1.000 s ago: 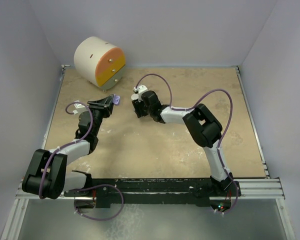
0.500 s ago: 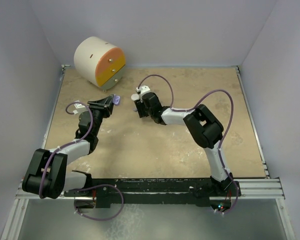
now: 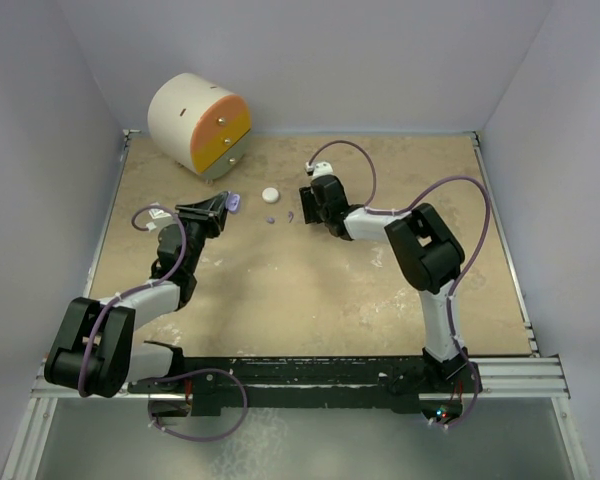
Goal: Insert the wireless bluetooth earbuds into the charging case
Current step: Adjust the earbud at the center of the board.
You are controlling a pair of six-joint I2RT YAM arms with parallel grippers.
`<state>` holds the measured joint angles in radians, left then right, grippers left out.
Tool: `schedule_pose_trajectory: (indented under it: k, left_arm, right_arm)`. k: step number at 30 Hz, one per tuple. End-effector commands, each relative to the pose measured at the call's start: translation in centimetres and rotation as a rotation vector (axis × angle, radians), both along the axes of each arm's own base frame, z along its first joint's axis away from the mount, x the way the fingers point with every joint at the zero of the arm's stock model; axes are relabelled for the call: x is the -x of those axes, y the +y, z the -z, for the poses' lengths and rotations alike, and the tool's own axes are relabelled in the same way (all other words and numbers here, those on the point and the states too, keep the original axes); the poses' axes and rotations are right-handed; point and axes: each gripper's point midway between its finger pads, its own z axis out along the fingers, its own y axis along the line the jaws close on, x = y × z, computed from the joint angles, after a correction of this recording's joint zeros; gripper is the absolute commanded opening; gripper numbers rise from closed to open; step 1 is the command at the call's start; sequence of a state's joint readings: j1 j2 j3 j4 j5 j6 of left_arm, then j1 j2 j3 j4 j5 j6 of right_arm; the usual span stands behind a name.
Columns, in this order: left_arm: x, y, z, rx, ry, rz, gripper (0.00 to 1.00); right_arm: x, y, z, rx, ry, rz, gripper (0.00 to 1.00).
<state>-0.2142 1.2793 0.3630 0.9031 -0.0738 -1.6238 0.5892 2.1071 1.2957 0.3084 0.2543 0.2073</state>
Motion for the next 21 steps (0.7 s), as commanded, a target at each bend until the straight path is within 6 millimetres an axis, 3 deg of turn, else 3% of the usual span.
schedule_pose_trajectory:
  k: [1, 12, 21]
  left_arm:
    - [0.1, 0.2, -1.9, 0.031, -0.065, -0.001, 0.0]
    - [0.1, 0.2, -1.9, 0.031, -0.064, 0.0, 0.0]
    - [0.1, 0.2, -1.8, 0.024, -0.058, 0.002, 0.0]
  right_arm:
    - [0.4, 0.7, -2.4, -0.031, -0.032, -0.002, 0.59]
    - [1.9, 4.1, -3.8, -0.191, -0.006, -0.145, 0.59]
    - [2.1, 5.4, -4.3, -0.235, 0.008, -0.2, 0.58]
